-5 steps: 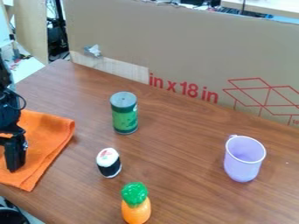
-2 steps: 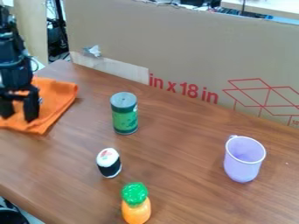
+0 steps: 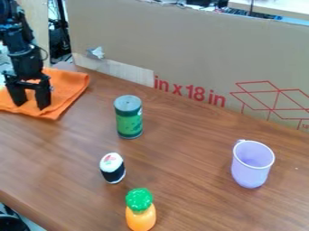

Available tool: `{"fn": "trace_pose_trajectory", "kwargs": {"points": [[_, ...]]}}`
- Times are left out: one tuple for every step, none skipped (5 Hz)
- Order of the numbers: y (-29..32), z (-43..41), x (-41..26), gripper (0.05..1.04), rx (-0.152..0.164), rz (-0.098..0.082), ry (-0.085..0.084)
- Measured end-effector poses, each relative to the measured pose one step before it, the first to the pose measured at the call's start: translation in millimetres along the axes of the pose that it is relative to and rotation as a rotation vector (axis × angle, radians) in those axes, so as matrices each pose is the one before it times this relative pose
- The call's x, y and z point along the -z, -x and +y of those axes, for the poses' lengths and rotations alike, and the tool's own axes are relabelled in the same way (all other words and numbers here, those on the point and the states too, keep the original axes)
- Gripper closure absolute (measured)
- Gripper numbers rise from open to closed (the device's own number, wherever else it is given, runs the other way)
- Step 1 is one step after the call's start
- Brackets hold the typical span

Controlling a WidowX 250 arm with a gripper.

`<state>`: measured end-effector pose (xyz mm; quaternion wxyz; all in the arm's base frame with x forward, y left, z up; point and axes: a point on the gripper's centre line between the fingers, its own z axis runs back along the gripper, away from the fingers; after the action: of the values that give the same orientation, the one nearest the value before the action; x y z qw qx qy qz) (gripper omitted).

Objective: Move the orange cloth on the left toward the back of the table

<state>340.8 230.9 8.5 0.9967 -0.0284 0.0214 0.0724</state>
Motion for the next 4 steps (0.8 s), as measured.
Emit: {"fn": "trace_pose_trajectory", "kwargs": {"points": [[-3.2,-3.94,0.49,0.083,0.0259,-0.0175,0.0262],[-0.51,1.72,-5.01,0.083,0.0101,-0.0303,-0.0366],[1.66,-6.55,-15.1,0.083,0.0023,-0.0302,-0.0429],[-1.32,-11.52,-25.71,0.083,0.0107,-0.0162,-0.0547]]}}
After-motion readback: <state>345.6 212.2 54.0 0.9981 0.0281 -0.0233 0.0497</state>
